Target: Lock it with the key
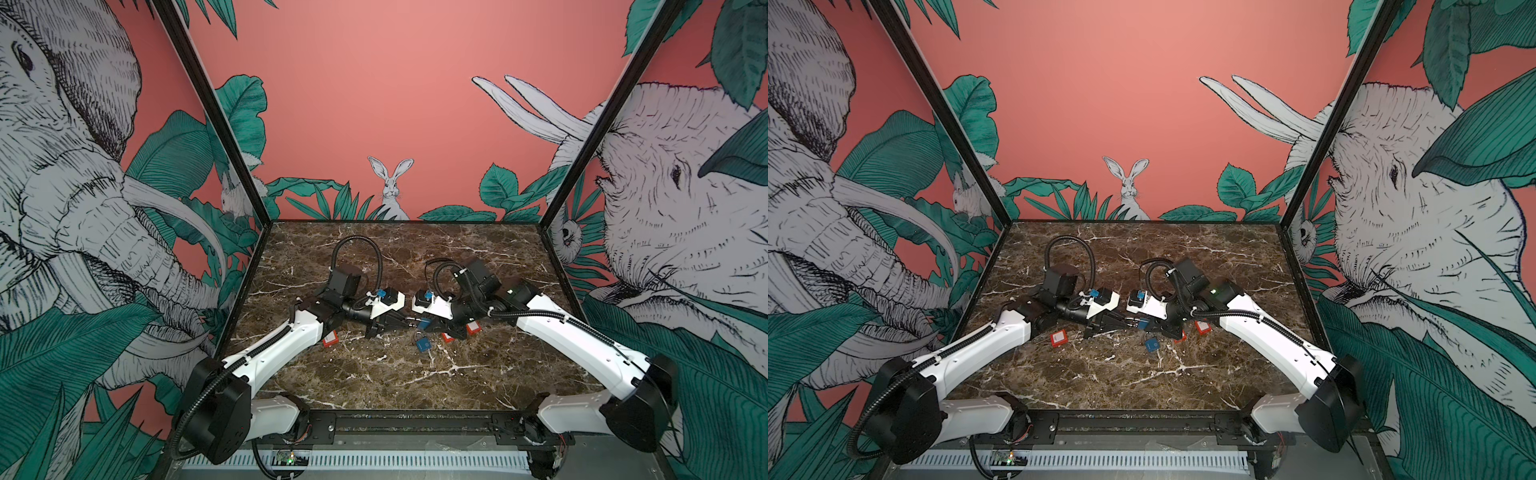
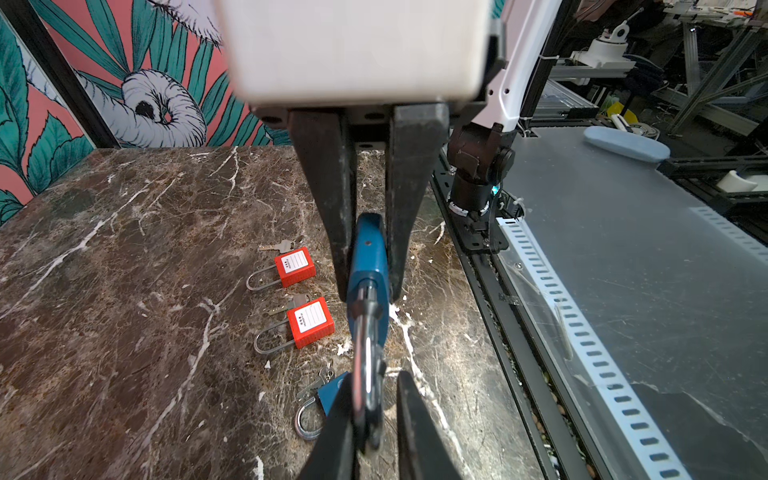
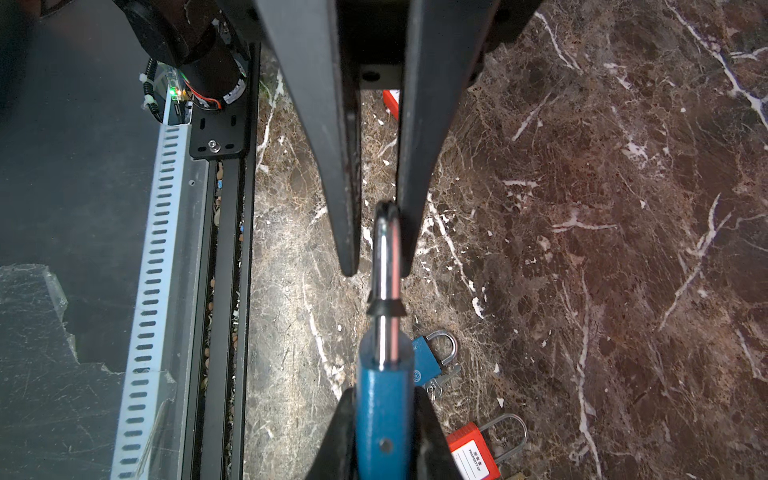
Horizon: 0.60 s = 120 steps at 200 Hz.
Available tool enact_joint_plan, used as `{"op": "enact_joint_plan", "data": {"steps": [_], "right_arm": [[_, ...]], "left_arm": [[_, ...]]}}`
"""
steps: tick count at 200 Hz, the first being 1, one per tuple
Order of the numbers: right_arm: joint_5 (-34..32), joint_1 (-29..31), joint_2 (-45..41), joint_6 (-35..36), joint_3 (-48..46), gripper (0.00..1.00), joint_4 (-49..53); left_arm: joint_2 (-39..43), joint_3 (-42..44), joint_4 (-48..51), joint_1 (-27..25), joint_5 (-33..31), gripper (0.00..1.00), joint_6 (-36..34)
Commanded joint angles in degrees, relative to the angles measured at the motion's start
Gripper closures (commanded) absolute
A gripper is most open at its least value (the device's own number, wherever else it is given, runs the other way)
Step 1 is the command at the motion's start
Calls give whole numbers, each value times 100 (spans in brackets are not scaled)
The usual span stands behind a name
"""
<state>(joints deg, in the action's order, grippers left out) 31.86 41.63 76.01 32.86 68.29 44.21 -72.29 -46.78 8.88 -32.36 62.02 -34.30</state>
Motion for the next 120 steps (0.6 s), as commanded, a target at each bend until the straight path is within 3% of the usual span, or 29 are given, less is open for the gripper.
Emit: {"op": "enact_joint_plan", "data": {"steps": [1,74,120], "right_arm": [[69,36,-42,81,120,100,-210],[41,41,-15,143,183,100,-219],[34,98,-36,184,97,100,-604]], "left_arm": [[10,-140,34,7,181,81,-59],[-109,-229,113,2,389,100,-57],[-239,-274,61,3,654,100,94]]}}
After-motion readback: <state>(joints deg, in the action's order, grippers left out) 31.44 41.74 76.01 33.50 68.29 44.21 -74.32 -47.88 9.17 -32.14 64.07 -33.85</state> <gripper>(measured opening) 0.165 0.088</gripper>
